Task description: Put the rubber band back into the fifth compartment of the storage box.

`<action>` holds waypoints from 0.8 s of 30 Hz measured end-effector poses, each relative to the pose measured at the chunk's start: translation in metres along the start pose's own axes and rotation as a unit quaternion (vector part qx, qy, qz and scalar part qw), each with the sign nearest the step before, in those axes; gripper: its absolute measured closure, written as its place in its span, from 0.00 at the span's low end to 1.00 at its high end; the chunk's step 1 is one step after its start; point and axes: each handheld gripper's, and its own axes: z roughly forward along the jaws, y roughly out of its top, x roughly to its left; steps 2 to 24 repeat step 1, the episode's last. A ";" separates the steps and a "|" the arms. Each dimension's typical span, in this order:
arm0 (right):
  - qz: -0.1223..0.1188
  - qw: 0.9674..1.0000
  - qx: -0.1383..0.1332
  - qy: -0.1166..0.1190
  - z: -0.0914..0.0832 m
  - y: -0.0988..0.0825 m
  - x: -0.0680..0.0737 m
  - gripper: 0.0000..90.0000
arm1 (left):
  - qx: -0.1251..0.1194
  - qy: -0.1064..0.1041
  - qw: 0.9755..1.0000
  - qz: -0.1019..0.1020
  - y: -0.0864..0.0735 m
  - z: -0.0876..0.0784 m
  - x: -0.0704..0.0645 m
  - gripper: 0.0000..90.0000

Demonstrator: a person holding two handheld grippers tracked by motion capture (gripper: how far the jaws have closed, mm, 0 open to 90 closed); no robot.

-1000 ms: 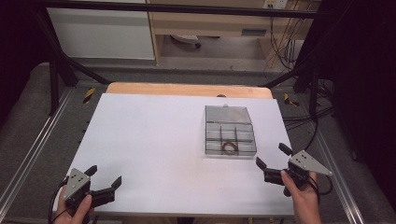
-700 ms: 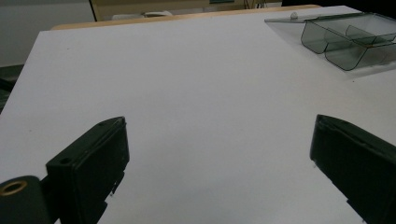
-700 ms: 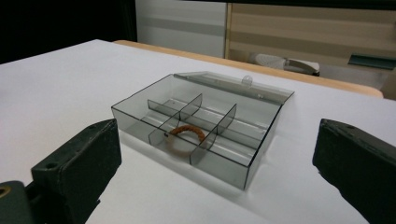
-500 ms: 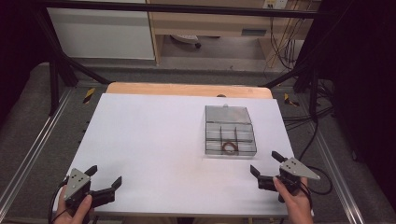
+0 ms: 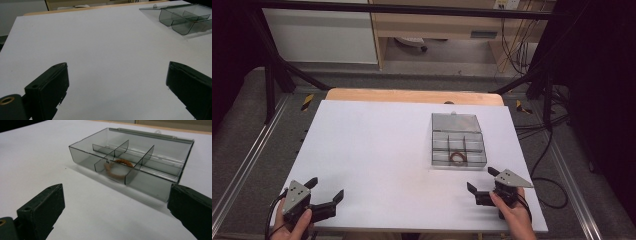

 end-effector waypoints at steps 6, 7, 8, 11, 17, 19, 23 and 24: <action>0.000 1.000 0.002 0.002 0.001 0.000 0.000 0.02 | 0.001 0.000 1.000 0.000 0.000 0.000 0.000 0.05; 0.000 1.000 0.002 0.002 0.001 0.000 0.000 0.02 | 0.001 0.000 1.000 0.000 0.000 0.000 0.000 0.05; 0.000 1.000 0.002 0.002 0.001 0.000 0.000 0.02 | 0.001 0.000 1.000 0.000 0.000 0.000 0.000 0.05; 0.000 1.000 0.002 0.002 0.001 0.000 0.000 0.02 | 0.001 0.000 1.000 0.000 0.000 0.000 0.000 0.05; 0.000 1.000 0.002 0.002 0.001 0.000 0.000 0.02 | 0.001 0.000 1.000 0.000 0.000 0.000 0.000 0.05; 0.000 1.000 0.002 0.002 0.001 0.000 0.000 0.02 | 0.001 0.000 1.000 0.000 0.000 0.000 0.000 0.05; 0.000 1.000 0.002 0.002 0.001 0.000 0.000 0.02 | 0.001 0.000 1.000 0.000 0.000 0.000 0.000 0.05; 0.000 1.000 0.002 0.002 0.001 0.000 0.000 0.02 | 0.001 0.000 1.000 0.000 0.000 0.000 0.000 0.05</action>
